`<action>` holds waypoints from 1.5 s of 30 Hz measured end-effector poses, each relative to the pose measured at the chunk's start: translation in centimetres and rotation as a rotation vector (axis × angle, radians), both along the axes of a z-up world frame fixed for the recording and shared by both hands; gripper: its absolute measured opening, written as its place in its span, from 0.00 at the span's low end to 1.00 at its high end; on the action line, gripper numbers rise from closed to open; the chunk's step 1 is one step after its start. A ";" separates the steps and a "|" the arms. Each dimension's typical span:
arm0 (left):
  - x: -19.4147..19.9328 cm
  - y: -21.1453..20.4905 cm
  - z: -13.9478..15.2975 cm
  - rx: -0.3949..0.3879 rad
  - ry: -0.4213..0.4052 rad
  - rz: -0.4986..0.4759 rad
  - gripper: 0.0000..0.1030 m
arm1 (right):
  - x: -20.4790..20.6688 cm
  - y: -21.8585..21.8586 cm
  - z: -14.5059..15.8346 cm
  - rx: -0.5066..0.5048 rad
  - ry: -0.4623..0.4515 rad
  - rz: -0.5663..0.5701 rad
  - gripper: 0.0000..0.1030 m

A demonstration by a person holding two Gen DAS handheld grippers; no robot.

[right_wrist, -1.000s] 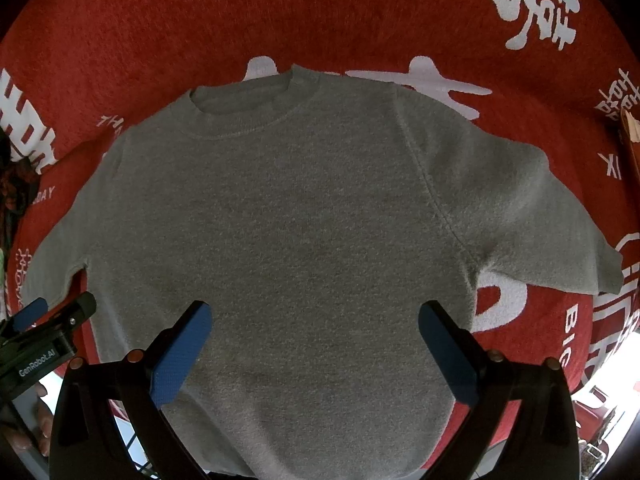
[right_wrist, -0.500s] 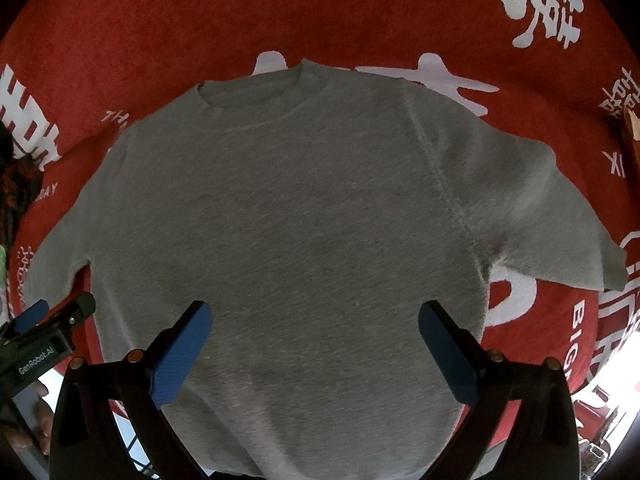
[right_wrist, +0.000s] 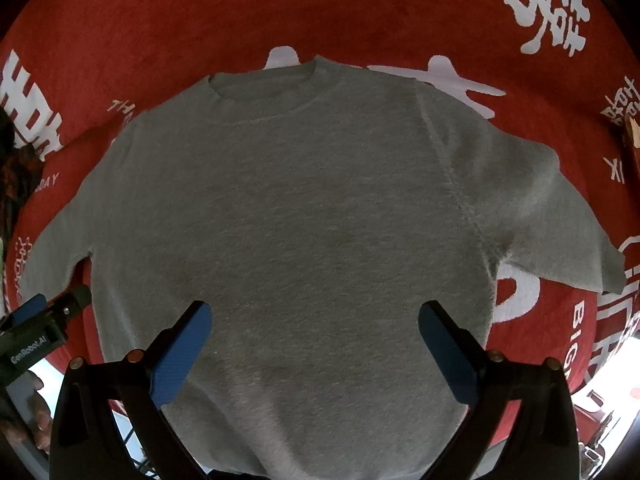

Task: Fold small clothes
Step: 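Grasp the grey sweater's sleeve with the left gripper and lift it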

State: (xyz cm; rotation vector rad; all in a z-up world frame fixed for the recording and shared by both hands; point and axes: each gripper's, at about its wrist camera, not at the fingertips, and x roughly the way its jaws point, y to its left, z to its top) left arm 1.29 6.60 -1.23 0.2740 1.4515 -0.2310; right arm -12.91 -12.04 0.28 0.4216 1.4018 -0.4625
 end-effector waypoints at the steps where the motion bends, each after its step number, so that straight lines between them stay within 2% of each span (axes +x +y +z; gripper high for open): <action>1: 0.1 0.2 0.0 -0.015 0.003 0.003 1.00 | 0.1 0.2 0.0 0.001 0.000 0.003 1.00; 4: 0.6 1.6 0.0 -0.122 0.021 0.054 1.00 | 0.3 0.7 0.0 0.005 -0.005 0.013 1.00; 7: 1.3 4.3 0.1 -0.254 0.025 0.154 1.00 | 0.6 1.3 -0.1 0.010 -0.007 0.028 1.00; 9: 1.7 6.2 -0.1 -0.315 0.014 0.207 1.00 | 0.7 1.6 -0.2 0.010 -0.004 0.039 1.00; 13: 2.8 10.7 -0.5 -0.392 -0.023 0.321 1.00 | 1.1 2.5 -0.6 0.012 0.005 0.056 1.00; 18: 4.4 19.1 -1.4 -0.458 -0.102 0.533 1.00 | 1.7 3.9 -1.4 0.015 0.016 0.086 1.00; 20: 4.6 22.7 -2.3 -0.481 -0.132 0.630 1.00 | 2.0 4.6 -1.7 0.016 0.021 0.104 1.00; 23: 4.7 26.5 -4.3 -0.535 -0.133 0.732 1.00 | 2.6 5.9 -2.3 0.017 0.029 0.142 1.00; 28: 4.7 28.2 -6.9 -0.666 -0.111 0.783 1.00 | 3.4 8.3 -3.3 0.022 0.038 0.196 1.00; 34: 6.2 29.4 -7.1 -0.739 -0.170 0.822 1.00 | 3.7 10.4 -3.4 0.033 0.036 0.231 1.00; 38: 7.9 30.6 -7.0 -0.750 -0.209 0.838 1.00 | 4.1 11.2 -3.3 0.028 0.030 0.250 1.00; 40: 8.3 31.1 -6.8 -0.729 -0.234 0.844 0.99 | 4.2 11.5 -3.4 0.030 0.030 0.253 1.00; 41: 8.4 31.2 -6.8 -0.705 -0.244 0.851 0.89 | 4.3 11.7 -3.4 0.032 0.030 0.254 1.00; 42: 8.5 31.4 -6.8 -0.681 -0.246 0.857 0.72 | 4.3 11.8 -3.4 0.034 0.030 0.255 1.00; 43: 8.7 31.5 -7.0 -0.658 -0.244 0.860 0.61 | 4.2 12.0 -3.5 0.037 0.031 0.257 1.00; 45: 8.7 31.8 -7.5 -0.662 -0.227 0.841 0.18 | 4.1 12.2 -3.5 0.043 0.032 0.256 1.00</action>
